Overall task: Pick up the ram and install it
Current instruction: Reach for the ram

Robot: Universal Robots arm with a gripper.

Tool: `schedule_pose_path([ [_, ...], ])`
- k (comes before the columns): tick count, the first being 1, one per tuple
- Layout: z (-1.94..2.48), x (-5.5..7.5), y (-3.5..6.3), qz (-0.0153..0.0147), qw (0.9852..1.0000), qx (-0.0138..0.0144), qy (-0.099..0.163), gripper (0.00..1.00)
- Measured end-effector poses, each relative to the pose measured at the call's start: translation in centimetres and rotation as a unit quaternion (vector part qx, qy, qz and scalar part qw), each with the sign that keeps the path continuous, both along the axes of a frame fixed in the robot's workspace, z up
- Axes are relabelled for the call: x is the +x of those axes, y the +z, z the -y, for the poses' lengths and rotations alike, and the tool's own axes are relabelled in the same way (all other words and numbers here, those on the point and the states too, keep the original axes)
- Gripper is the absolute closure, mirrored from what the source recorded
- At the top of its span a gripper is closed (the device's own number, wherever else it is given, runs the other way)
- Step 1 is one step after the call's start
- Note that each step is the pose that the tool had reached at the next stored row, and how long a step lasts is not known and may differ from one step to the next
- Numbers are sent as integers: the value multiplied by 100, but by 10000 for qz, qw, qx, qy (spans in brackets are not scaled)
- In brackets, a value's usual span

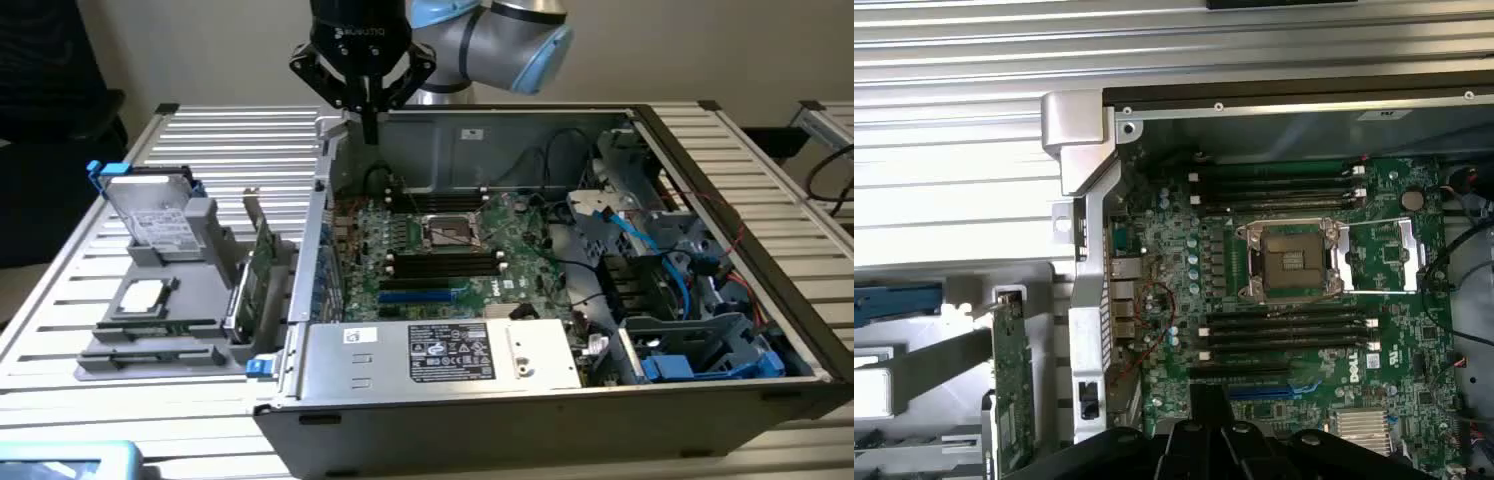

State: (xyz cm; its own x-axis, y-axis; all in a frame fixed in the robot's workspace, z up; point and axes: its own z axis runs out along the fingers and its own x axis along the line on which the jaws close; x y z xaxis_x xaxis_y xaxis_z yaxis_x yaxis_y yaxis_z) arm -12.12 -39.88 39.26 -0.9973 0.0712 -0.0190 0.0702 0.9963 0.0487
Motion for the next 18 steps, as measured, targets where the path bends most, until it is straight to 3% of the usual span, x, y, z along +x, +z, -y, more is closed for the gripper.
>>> schedule_pose_path([
  [13, 3, 0, -4, 0, 10000, -1, 0, 89],
  [18, 86, 0, -34, -17, 10000, 0, 0, 89],
])
